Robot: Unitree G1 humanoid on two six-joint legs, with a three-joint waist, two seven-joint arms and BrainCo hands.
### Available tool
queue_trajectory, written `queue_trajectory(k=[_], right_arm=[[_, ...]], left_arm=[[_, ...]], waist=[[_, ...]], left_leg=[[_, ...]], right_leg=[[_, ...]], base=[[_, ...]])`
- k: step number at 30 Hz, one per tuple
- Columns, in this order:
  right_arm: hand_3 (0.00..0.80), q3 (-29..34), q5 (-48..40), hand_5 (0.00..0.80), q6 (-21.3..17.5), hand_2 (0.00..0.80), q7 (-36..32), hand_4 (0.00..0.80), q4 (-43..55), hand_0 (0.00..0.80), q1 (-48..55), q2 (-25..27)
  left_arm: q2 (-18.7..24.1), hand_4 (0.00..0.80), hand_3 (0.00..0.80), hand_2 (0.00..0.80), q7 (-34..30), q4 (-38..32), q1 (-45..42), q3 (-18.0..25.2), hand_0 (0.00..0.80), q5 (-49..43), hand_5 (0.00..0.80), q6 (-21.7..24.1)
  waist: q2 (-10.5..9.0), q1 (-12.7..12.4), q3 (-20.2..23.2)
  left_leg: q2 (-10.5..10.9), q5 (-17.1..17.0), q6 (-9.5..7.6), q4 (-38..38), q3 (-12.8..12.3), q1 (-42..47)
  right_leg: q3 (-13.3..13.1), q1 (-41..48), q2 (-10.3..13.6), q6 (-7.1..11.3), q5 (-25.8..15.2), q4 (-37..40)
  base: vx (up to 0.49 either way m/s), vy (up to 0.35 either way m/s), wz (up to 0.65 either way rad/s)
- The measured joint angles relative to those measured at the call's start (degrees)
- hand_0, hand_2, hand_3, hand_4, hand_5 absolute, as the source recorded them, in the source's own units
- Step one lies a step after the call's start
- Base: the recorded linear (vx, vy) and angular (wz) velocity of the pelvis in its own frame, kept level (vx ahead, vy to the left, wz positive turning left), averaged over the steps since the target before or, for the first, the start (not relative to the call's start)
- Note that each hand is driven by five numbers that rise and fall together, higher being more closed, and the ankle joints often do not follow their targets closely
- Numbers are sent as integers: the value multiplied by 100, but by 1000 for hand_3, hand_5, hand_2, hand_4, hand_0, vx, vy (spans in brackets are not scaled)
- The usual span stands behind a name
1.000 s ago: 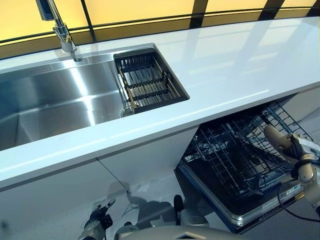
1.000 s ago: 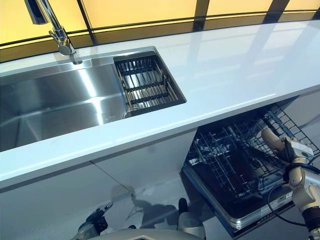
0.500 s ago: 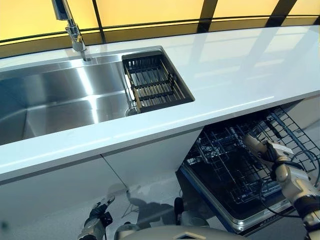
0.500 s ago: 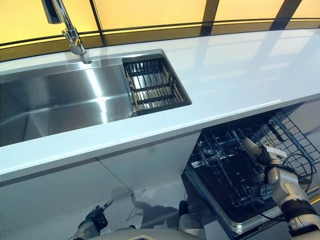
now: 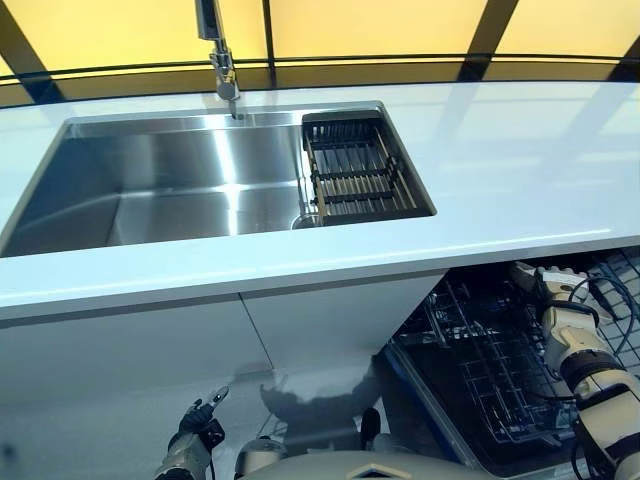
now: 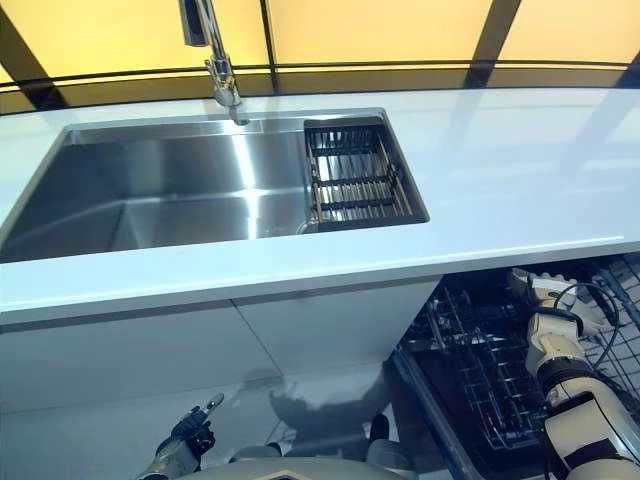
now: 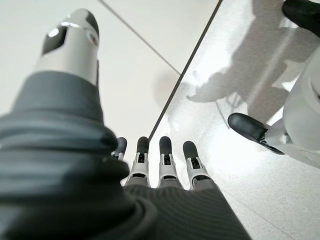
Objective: Take plates into dishwasher
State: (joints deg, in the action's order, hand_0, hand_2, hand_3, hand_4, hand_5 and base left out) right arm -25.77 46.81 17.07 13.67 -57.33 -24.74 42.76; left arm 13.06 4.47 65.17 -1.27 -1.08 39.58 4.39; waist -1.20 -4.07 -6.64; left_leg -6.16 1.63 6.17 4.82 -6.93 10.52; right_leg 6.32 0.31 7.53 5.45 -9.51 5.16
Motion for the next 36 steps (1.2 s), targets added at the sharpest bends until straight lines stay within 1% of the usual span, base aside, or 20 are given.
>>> queue_trajectory(k=[2,5,10,13,17,21,25,28,35,36], right_arm=[[800,-18,124,800,118,800,-8,800,-64,800,-6,-9],[800,-209,326,800,172,800,-105,800,-262,800,-125,-67],[800,-437,559,800,172,800,-648,800,-420,800,-198,-248],[800,-438,586,800,169,800,-942,800,-453,800,-198,-445],[800,-438,727,800,192,800,-1105,800,-489,800,-208,-639],[800,-438,699,800,217,800,-1231,800,-640,800,-247,-672],[800,-431,294,800,293,800,-1487,800,-853,800,-373,-818],[800,-427,134,800,330,800,-1697,800,-1086,800,-468,-966],[800,-432,155,800,348,800,-1951,800,-1307,800,-493,-1111],[800,-433,207,800,417,800,-1981,800,-1360,800,-530,-1105]], left_arm=[[-2,0,0,0,3,-65,-3,0,0,0,0,0],[-2,0,0,0,9,-65,-21,0,0,5,0,-2],[-2,0,0,0,9,-72,14,5,0,5,0,-2],[-2,0,0,0,7,-72,7,6,0,4,0,-3],[2,0,0,0,1,-92,8,5,0,3,0,-8],[3,0,0,0,-33,-106,10,5,0,3,0,-8],[5,0,0,0,-41,-132,13,5,0,7,0,-6],[36,0,0,0,-38,-228,11,5,0,208,0,-4],[75,0,0,0,-39,-316,14,9,0,450,0,121],[77,0,0,0,-39,-318,17,9,0,457,0,141]], waist=[[11,-10,1],[46,-38,13],[84,-150,35],[86,-169,38],[82,-186,40],[65,-241,53],[54,-293,61],[59,-334,63],[138,-461,56],[169,-468,45]], left_leg=[[9,-20,-10,1,83,-37],[16,-21,-11,2,95,-43],[40,-23,-16,2,109,-51],[44,-26,-18,2,140,-63],[46,-43,6,1,176,-70],[51,-43,6,1,205,-29],[42,-40,0,1,224,-12],[41,-38,-22,0,243,-19],[52,-47,-28,-4,277,-103],[65,-73,-9,-5,294,-142]], right_leg=[[69,1,18,3,9,-1],[84,7,33,7,13,0],[95,7,59,11,12,-1],[126,16,66,8,10,-2],[168,36,71,8,13,-3],[192,72,71,9,17,-3],[212,122,78,9,22,-2],[230,127,86,24,40,-2],[269,66,128,29,46,-3],[282,17,140,14,29,-3]], base=[[13,-7,17],[9,2,3],[6,2,1],[18,2,5],[8,-6,5],[6,-3,3],[1,-1,2],[-10,-4,3],[-54,0,3],[-81,10,4]])
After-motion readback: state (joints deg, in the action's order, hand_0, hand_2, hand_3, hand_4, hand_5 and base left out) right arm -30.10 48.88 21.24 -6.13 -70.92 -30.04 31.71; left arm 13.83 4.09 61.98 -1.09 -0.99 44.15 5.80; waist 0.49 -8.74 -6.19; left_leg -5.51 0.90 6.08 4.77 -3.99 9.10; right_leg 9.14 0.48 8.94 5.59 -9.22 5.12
